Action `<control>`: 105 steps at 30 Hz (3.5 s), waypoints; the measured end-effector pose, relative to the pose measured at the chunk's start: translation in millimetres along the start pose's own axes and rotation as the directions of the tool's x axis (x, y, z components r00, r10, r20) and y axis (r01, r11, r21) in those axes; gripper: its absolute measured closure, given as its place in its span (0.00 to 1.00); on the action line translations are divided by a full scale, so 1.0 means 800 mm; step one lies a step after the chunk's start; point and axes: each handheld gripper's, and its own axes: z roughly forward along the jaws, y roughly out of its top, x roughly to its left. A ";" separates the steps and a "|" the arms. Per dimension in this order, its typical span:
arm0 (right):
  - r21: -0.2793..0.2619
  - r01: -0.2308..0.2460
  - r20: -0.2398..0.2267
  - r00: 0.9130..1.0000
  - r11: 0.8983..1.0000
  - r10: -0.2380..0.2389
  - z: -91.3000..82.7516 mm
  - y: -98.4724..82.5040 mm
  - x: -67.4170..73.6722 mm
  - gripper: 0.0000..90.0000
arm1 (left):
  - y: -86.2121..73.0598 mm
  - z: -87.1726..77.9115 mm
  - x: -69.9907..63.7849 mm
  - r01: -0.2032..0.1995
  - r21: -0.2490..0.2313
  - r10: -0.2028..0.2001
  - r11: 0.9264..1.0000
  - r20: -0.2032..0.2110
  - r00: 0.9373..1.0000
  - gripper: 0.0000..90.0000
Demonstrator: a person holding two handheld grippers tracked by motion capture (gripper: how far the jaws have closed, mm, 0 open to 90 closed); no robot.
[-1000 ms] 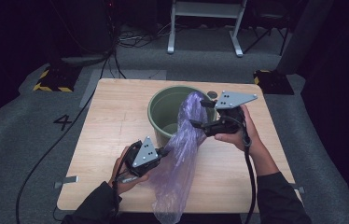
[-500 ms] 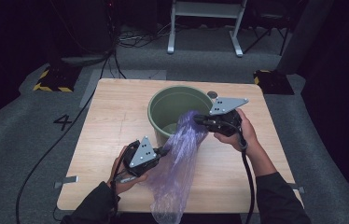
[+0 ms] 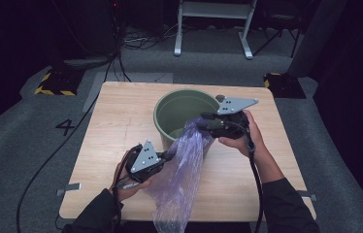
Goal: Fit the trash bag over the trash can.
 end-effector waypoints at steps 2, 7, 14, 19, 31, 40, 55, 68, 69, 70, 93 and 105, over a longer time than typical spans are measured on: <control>-0.028 -0.020 0.004 1.000 0.999 0.020 -0.010 -0.004 0.005 0.45 | 0.000 0.001 -0.001 -0.001 0.006 0.001 1.000 -0.002 1.000 1.00; -0.095 -0.056 -0.007 0.998 0.994 0.055 -0.035 -0.014 0.015 0.35 | 0.001 0.002 -0.002 0.000 0.012 0.000 1.000 -0.004 1.000 1.00; -0.160 0.011 -0.105 0.994 0.987 -0.028 -0.054 -0.028 0.046 0.31 | 0.000 0.006 -0.003 -0.002 0.016 0.002 1.000 0.002 1.000 1.00; -0.141 0.091 -0.111 0.988 0.986 -0.107 -0.037 -0.033 0.071 0.50 | 0.002 0.008 -0.004 -0.006 0.018 0.006 1.000 0.005 1.000 1.00; -0.176 0.115 -0.018 0.993 0.978 -0.120 -0.023 -0.031 0.065 1.00 | 0.003 0.005 -0.003 -0.001 -0.006 0.001 1.000 0.007 1.000 0.97; -0.169 0.046 0.023 0.999 0.985 -0.043 -0.013 -0.020 0.037 1.00 | 0.004 -0.001 0.002 0.029 -0.009 -0.029 1.000 -0.001 1.000 0.82; -0.123 -0.058 0.099 0.993 0.991 0.070 0.007 -0.011 -0.013 1.00 | 0.000 0.014 0.001 0.064 0.047 -0.069 0.997 0.112 0.991 0.38; -0.085 -0.107 0.085 0.990 0.991 0.115 0.015 -0.014 -0.030 0.86 | 0.002 0.031 -0.004 -0.015 0.048 0.009 0.999 0.124 0.992 0.99; -0.091 -0.105 0.080 0.990 0.990 0.112 0.013 -0.015 -0.030 0.83 | 0.003 0.031 -0.005 -0.015 0.044 0.009 0.999 0.120 0.993 0.99; -0.100 -0.095 0.081 0.991 0.990 0.103 0.011 -0.016 -0.029 0.78 | 0.002 0.031 -0.005 -0.014 0.042 0.009 0.999 0.119 0.993 1.00; -0.103 0.081 -0.046 0.995 0.991 -0.086 -0.074 -0.054 0.064 0.40 | 0.002 0.028 0.003 0.008 0.035 -0.011 0.999 0.088 0.996 1.00; -0.115 0.115 0.009 0.993 0.987 -0.115 -0.057 -0.055 0.069 1.00 | 0.010 0.011 0.010 0.007 -0.003 -0.007 1.000 0.081 0.997 1.00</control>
